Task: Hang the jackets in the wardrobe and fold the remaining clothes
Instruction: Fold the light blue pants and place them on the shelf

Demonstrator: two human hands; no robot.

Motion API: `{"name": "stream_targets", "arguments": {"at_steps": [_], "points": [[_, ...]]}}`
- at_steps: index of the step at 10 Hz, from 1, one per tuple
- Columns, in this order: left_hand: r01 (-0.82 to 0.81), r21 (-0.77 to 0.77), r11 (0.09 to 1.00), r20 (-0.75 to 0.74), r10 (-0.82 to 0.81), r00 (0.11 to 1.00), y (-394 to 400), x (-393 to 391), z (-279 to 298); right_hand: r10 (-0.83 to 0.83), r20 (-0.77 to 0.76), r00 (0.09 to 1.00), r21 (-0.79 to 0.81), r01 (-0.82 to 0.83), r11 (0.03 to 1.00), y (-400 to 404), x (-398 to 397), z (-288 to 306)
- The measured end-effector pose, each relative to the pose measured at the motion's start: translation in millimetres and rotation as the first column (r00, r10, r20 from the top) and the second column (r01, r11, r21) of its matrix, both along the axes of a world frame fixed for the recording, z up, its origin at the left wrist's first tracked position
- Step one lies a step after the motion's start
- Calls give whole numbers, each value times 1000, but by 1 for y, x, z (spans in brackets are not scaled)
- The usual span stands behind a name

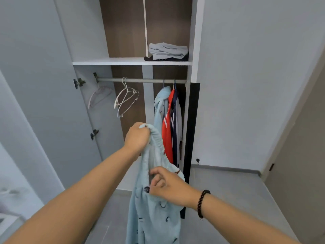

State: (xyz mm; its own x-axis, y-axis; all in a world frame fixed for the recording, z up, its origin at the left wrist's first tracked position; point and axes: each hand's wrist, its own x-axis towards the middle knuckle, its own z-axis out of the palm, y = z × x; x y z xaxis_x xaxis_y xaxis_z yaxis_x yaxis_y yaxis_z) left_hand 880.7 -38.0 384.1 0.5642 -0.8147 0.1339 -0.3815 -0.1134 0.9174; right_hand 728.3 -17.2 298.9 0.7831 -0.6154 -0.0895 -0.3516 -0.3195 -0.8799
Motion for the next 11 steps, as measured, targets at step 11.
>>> {"name": "stream_targets", "arguments": {"at_steps": [11], "points": [[465,581,668,430,-737,522,139,260,-22,-462,-819,340,-571,-561,600,3,35,-9]]}}
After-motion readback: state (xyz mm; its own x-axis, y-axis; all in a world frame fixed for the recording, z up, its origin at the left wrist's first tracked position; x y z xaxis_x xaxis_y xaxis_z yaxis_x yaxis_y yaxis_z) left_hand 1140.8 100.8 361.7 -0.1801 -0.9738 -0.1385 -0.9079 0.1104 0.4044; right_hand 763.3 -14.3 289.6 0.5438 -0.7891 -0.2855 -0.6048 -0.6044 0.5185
